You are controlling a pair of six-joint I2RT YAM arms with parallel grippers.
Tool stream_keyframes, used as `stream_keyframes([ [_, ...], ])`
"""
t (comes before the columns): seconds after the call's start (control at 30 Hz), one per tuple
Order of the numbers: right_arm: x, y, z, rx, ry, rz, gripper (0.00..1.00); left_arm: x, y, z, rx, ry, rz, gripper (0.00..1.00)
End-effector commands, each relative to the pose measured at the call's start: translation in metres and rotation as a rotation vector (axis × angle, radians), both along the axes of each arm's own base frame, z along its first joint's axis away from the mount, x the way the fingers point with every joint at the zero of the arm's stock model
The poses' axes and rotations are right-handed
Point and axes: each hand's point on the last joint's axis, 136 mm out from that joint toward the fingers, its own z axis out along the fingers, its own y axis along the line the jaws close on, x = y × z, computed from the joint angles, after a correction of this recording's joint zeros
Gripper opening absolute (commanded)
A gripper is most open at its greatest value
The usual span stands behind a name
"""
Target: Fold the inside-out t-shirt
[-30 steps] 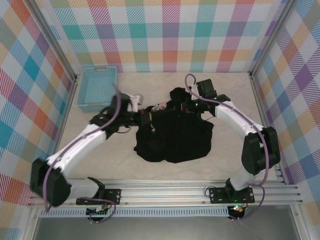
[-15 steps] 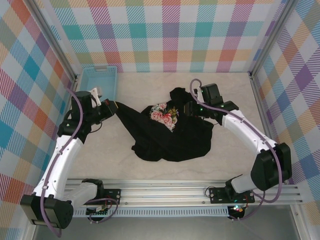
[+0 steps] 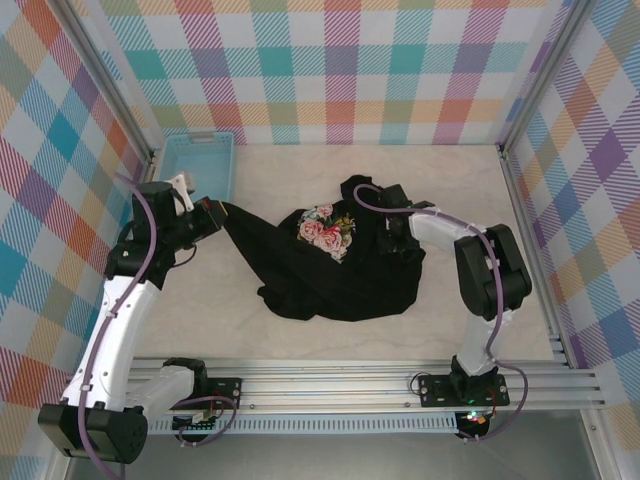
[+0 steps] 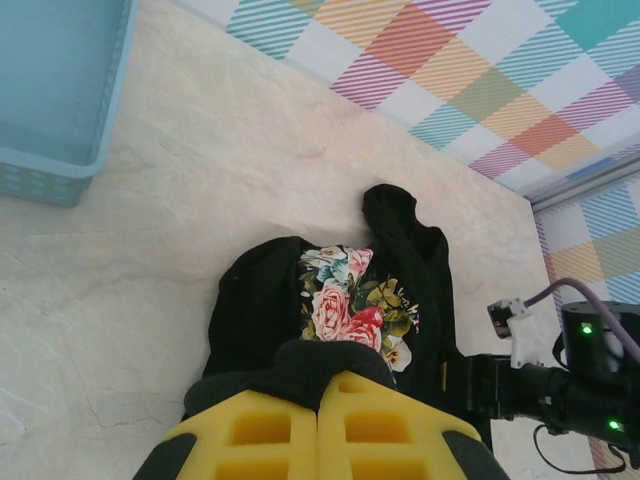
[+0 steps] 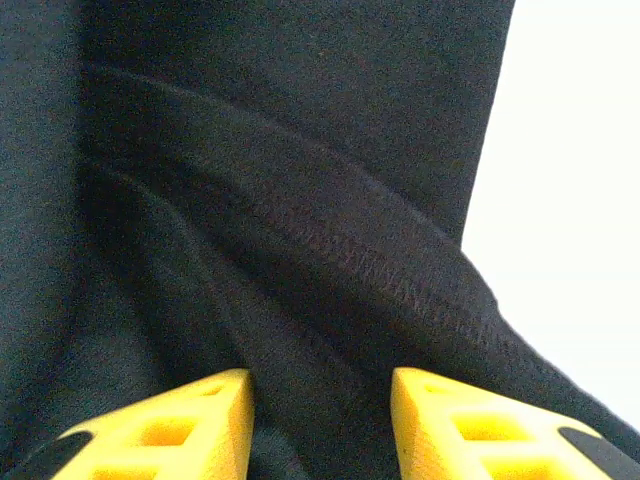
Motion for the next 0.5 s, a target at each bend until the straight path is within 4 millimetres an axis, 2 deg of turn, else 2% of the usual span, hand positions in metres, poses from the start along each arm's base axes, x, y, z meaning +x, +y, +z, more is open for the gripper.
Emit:
stream_keyframes([
  [0.0,0.013,-0.012,0.008,-0.109,-0.032,0.019,0.26,-0.002,0.011,0.021,0.023,-0.055,0.031,0.00],
  [0.1,0.020,-0.029,0.020,-0.175,-0.071,-0.004,0.04,-0.001,0.018,0.025,0.017,-0.053,0.053,0.00],
  [0.13,0.021,-0.036,0.027,-0.180,-0.081,-0.020,0.00,-0.001,0.022,0.028,0.014,-0.056,0.065,0.00],
  [0.27,0.024,-0.064,0.071,-0.111,-0.173,-0.117,0.00,-0.002,0.041,0.046,0.020,-0.079,0.120,0.00],
  [0.47,0.012,-0.095,0.156,0.177,-0.377,-0.257,0.00,-0.002,0.070,0.074,0.027,-0.136,0.220,0.00],
])
